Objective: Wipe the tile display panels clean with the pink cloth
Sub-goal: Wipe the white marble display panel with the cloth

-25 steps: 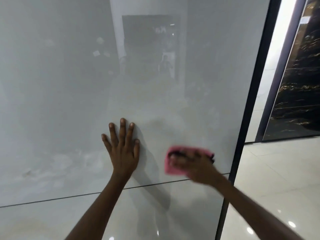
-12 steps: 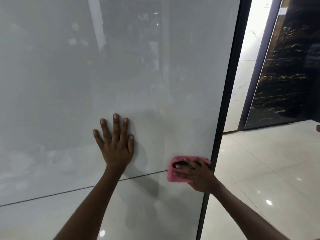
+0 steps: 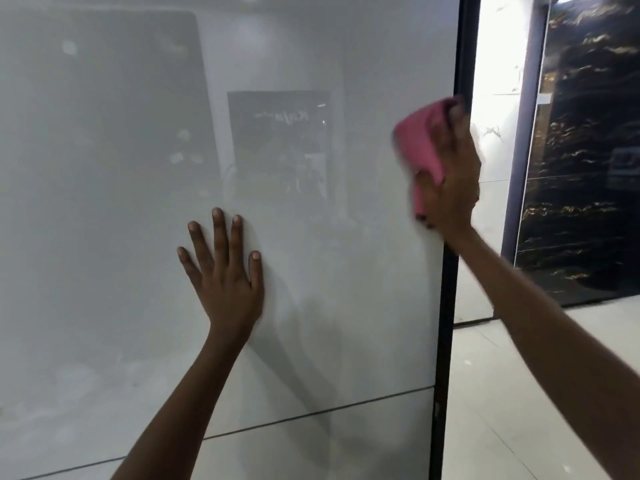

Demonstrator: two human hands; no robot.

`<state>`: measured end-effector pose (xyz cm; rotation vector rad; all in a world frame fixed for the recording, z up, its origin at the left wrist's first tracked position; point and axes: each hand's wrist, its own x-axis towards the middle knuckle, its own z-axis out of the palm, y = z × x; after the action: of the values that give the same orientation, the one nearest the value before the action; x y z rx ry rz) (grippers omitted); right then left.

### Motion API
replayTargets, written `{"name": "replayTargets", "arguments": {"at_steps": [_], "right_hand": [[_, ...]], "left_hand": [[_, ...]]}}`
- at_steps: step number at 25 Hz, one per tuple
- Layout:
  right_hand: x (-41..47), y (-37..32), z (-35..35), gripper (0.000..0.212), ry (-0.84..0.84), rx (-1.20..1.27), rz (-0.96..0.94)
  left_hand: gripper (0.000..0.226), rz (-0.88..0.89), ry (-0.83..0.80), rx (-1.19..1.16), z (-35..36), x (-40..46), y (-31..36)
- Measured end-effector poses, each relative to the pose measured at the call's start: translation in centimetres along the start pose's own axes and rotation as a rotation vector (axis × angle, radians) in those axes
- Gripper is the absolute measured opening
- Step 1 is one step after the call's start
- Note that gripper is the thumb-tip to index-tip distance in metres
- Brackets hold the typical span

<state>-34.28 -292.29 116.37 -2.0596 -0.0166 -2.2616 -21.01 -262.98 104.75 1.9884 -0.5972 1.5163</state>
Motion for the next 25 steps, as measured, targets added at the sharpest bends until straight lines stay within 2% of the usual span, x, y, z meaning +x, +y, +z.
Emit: {"name": "replayTargets", "arguments": {"at_steps": [2, 5, 6, 7, 8, 11, 13, 15, 17, 18, 19, 21, 22, 23, 24, 25], "right_hand": [[-8.2, -4.1, 1.7, 0.074, -0.123, 0.073, -0.152], [-19.2, -7.6, 1.3, 0.070, -0.601, 0.016, -0.683], [-19.6, -7.3, 1.0, 0.071, -0.667, 0.012, -0.803], [-18.2, -6.4, 1.1, 0.070, -0.651, 0.033, -0.831], [-15.6, -5.3, 1.4, 0.068, -0.575, 0.059, -0.770], [-2.4, -1.7, 2.1, 0.075, -0.246, 0.036, -0.303], [7.5, 1.0, 1.3, 0.070, -0.045, -0.011, -0.039], [13.2, 1.2, 1.0, 0.063, 0.106, 0.004, 0.130], [11.8, -2.3, 2.4, 0.059, 0.131, 0.104, 0.143], [8.4, -4.7, 3.3, 0.057, 0.083, 0.157, 0.041], [3.9, -7.2, 4.1, 0.055, -0.014, 0.177, -0.168], [-5.4, -10.2, 4.2, 0.061, -0.371, 0.118, -0.688], [-7.4, -9.9, 3.9, 0.065, -0.531, 0.066, -0.874], [-7.0, -8.7, 3.7, 0.065, -0.605, 0.048, -0.982], [-4.6, -7.5, 3.8, 0.060, -0.596, 0.060, -0.992], [-1.4, -6.5, 3.9, 0.054, -0.535, 0.065, -0.892]], "left_hand": [[0.058, 0.034, 0.023, 0.056, 0.7, -0.4, -0.4], [0.058, 0.065, 0.018, 0.083, 0.6, -0.3, -0.5], [0.058, 0.064, 0.019, 0.074, 0.4, -0.2, -0.3], [0.058, 0.056, 0.014, 0.051, 0.1, -0.2, -0.3], [0.058, 0.047, 0.003, 0.025, -0.2, 0.0, -0.3], [0.058, 0.038, 0.033, 0.016, -1.4, 3.3, -0.7], [0.059, 0.006, 0.059, 0.027, -1.8, 6.3, -1.3], [0.060, 0.007, 0.093, 0.055, -1.4, 7.3, -1.6], [0.060, 0.035, 0.110, 0.077, -1.0, 6.9, -1.5], [0.060, 0.045, 0.106, 0.087, -0.9, 6.8, -1.6], [0.060, 0.044, 0.098, 0.090, -1.0, 6.8, -1.6], [0.060, 0.029, 0.082, 0.072, -1.5, 6.9, -1.6], [0.061, 0.036, 0.081, 0.053, -1.8, 7.0, -1.4], [0.061, 0.060, 0.084, 0.035, -2.1, 7.5, -1.0], [0.061, 0.094, 0.090, 0.027, -2.5, 8.5, -0.6], [0.061, 0.122, 0.101, 0.027, -2.9, 10.0, -0.1]]}}
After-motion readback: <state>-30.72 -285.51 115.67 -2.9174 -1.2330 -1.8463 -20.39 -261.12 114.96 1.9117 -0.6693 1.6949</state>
